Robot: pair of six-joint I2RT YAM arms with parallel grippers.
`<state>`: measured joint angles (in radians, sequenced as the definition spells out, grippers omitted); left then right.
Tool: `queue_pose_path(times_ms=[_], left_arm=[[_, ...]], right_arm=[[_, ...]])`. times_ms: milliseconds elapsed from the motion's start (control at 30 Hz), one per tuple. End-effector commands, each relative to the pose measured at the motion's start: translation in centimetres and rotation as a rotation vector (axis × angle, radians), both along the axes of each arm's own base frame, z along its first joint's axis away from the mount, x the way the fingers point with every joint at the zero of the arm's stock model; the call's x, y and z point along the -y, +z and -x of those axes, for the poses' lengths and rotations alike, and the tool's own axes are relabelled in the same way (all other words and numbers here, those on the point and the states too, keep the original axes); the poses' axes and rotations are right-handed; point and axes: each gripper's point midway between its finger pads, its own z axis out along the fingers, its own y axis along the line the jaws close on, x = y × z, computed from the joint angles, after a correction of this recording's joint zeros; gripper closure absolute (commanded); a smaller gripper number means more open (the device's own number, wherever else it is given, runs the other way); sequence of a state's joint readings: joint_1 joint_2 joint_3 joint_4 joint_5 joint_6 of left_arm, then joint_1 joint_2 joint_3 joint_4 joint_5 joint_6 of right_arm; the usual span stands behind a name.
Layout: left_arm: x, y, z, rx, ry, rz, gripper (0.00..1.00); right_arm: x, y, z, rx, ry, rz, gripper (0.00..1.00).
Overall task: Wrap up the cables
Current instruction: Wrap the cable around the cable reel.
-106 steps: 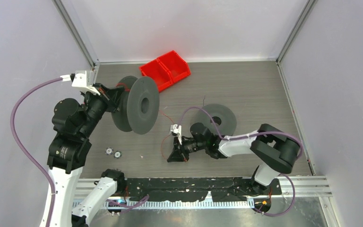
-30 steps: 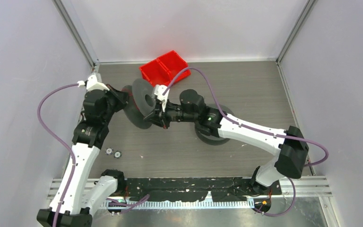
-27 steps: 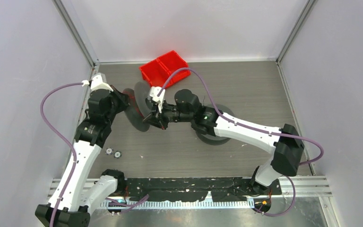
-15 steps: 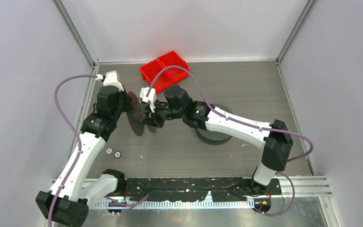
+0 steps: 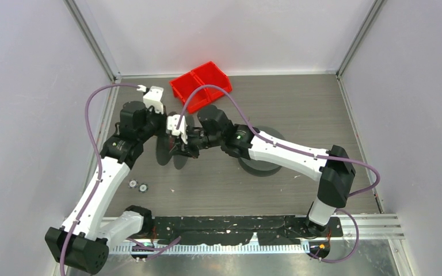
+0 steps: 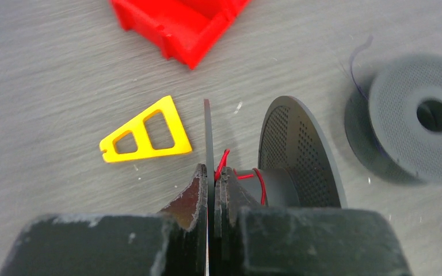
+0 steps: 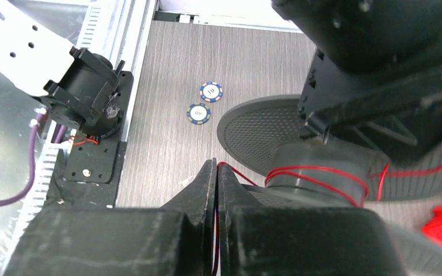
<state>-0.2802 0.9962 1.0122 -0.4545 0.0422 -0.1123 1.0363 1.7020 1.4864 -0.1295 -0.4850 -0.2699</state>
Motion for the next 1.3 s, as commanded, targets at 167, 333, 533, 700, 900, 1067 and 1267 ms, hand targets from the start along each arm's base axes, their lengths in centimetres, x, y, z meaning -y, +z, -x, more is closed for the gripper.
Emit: queue_pose_path(times_ms=[167,333,533,700,900,1067,1267], left_arm=[[4.9,0.2,4.1,-0.046,-0.505,-0.088,1.00],[6.2,0.4,5.2,0.015,-0.621,-0.066,1.00],[6.2,0.4,5.7,0.077,-0.678,-0.111,1.00],[4.8,-0.3,3.4,0.001,-0.494,-0.101,1.00],[2.9,-1.7,0.2,-0.104,-0.156,0.017,1.00],[1.3,-3.1,-0.8,-0.170,0.035,0.025,1.00],[0.0,-4.4,-1.1,-0.247,0.218,0.071,1.00]], right_arm=[[1.7,1.4,-4.6,0.448,-0.019,-0.103,0.95],[3.2,1.3,-4.8,0.431,0.001,-0.128,0.95],[4.6,-0.8,-4.7,0.249,0.031,-0.055,0.95],[4.0,-1.1,-3.6,0.164,0.029,-0.095,0.94],[2.3,2.2,-5.4,-0.022,-0.198,-0.194,0.95],[1.7,2.4,-5.8,-0.117,-0.241,-0.212,0.95],[1.3,1.9,-7.1,-0.162,-0.313,-0.175,0.95]])
